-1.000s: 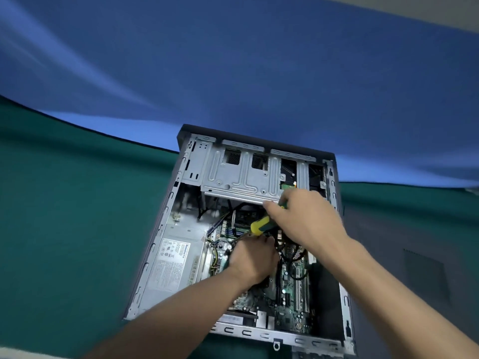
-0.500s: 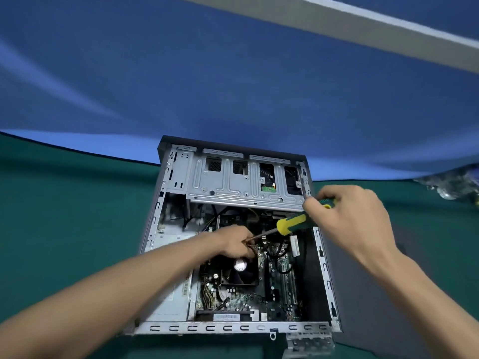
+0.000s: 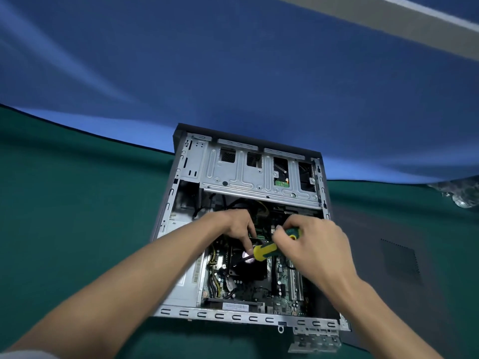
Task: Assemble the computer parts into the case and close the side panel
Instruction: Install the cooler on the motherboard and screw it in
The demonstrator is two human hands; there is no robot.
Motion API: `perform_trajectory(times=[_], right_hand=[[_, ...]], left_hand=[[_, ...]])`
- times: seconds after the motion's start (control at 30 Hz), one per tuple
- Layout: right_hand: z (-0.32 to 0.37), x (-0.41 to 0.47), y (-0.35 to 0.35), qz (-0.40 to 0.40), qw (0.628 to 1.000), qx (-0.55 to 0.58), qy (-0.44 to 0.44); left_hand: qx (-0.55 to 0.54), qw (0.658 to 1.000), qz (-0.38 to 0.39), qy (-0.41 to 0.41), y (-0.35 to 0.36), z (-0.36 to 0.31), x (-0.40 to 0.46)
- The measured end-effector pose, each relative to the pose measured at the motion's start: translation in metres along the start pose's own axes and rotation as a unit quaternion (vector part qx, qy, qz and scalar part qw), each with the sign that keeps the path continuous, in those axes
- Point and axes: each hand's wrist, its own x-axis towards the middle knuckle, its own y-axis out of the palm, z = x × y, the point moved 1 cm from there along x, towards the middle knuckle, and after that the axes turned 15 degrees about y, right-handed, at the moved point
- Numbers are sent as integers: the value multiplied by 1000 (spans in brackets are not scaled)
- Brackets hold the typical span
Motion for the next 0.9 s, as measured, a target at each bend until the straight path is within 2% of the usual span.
perform_trajectory(times=[0.33, 0.67, 0.73, 0.9], right_hand=[[9, -2, 11, 14, 999, -28, -10], [16, -10, 7, 7, 995, -84, -58], [18, -11, 4, 32, 993, -88, -74], [26, -8, -13, 150, 978, -75, -126]], left_hand=[[6, 1000, -10, -7, 0, 0, -2], [9, 1000, -17, -7, 1, 0, -1], [16, 1000, -16, -11, 1, 0, -1], [22, 999, -26, -14, 1, -2, -3]])
